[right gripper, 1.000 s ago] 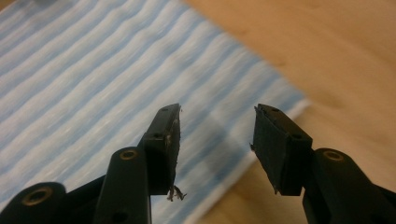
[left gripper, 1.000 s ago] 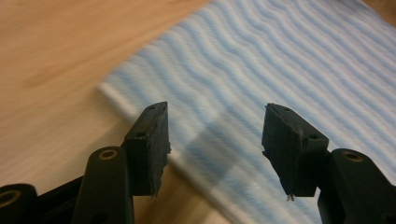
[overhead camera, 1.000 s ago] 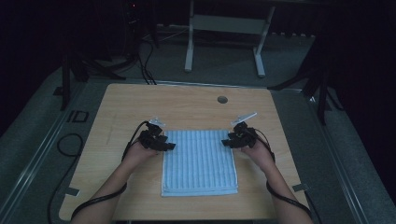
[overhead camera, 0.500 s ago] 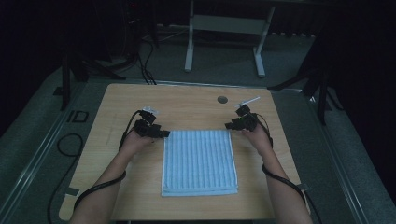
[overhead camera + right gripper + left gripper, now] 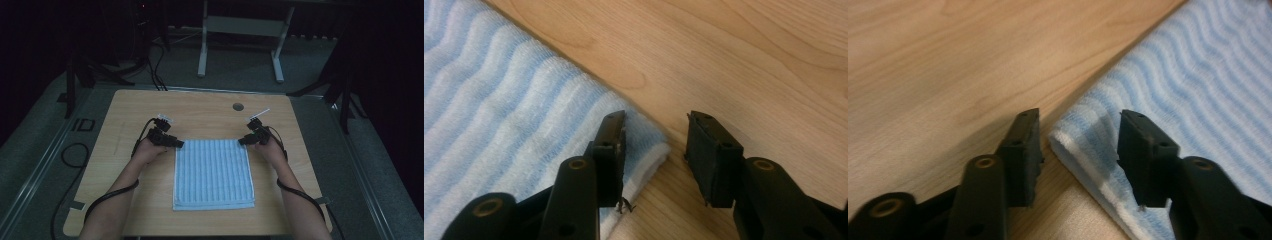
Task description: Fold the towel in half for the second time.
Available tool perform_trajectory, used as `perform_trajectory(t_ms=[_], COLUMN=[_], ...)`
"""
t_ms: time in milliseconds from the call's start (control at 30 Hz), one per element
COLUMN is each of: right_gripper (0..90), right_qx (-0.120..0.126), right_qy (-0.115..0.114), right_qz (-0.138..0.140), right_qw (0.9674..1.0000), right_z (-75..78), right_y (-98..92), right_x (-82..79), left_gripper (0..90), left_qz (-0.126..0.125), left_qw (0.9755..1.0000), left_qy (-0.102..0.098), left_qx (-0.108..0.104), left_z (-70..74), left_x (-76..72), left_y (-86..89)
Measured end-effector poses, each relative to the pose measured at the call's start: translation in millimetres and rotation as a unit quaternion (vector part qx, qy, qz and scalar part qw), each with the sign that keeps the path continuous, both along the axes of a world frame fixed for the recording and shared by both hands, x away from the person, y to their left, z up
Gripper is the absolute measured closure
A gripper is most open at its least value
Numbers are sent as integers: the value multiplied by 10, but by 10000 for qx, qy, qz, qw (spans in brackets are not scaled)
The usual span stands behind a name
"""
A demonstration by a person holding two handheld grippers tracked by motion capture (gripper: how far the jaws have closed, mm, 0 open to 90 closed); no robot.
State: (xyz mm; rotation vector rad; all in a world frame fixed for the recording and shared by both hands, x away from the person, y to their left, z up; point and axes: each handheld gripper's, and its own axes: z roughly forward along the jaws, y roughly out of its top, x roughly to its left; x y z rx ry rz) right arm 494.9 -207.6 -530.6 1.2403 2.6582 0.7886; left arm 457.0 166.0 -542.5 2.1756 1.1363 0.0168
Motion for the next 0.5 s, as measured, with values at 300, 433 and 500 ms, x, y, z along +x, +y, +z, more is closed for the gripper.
perform_trajectory(t_ms=[300, 433, 500], right_gripper=[876, 877, 877], right_qx=[100, 282, 362], right_qy=[-129, -232, -319], right_qz=[79, 116, 140], right_qw=[9998, 9993, 9987], right_z=[70, 196, 281], right_y=[28, -28, -58], right_x=[-21, -50, -84], left_gripper=[872, 875, 879], left_qz=[3, -87, -136], left_qw=[9994, 9988, 9982], left_qy=[-116, -221, -280], left_qx=[-321, -424, -516], left_z=[48, 163, 246], left_x=[-18, -59, -100], left_y=[15, 33, 47])
